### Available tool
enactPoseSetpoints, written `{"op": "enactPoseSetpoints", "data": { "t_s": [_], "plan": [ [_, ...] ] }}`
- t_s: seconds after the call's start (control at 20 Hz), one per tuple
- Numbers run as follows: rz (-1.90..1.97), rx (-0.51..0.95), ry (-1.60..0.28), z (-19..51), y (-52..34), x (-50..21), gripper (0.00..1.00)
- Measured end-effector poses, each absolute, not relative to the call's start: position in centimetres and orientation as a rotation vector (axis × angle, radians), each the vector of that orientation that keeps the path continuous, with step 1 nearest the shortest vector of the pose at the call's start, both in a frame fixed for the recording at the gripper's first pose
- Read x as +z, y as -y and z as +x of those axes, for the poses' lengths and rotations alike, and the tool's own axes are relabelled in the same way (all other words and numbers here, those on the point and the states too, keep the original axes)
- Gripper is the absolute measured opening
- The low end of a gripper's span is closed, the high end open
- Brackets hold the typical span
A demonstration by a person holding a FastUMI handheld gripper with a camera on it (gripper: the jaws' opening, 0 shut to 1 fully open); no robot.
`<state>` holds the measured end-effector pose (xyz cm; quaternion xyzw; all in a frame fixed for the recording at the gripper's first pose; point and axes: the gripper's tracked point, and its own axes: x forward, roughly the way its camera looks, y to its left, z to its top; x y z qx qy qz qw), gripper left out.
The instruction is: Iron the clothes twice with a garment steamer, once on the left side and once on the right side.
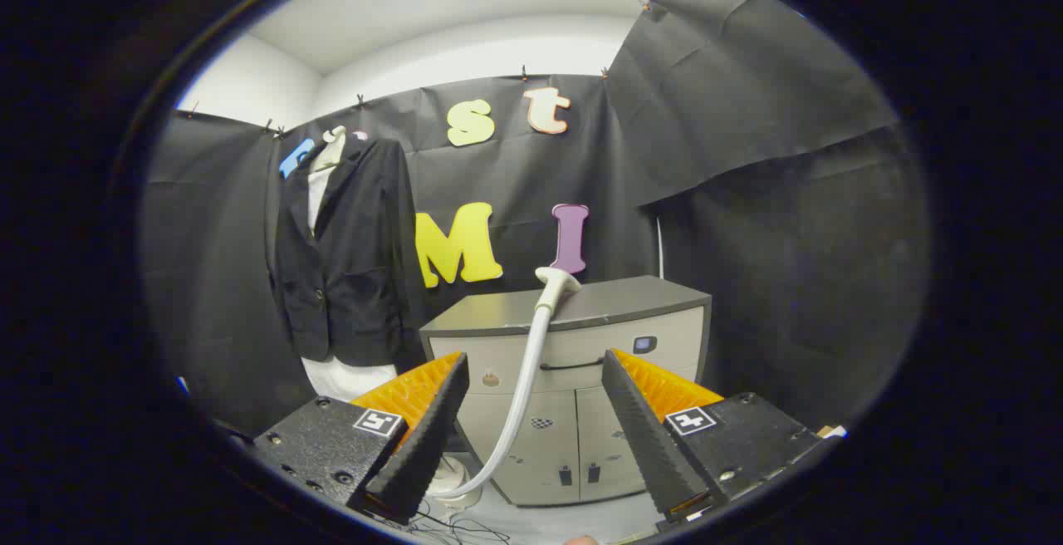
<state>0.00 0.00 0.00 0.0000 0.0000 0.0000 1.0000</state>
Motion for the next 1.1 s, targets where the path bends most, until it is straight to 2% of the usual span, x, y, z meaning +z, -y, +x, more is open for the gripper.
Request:
{"op": "enactPoseSetpoints", "data": {
  "t_s": [1.1],
  "plan": [
    [-0.025,-0.011,0.078,-1.2,-0.1,2.4,1.00]
  ]
}}
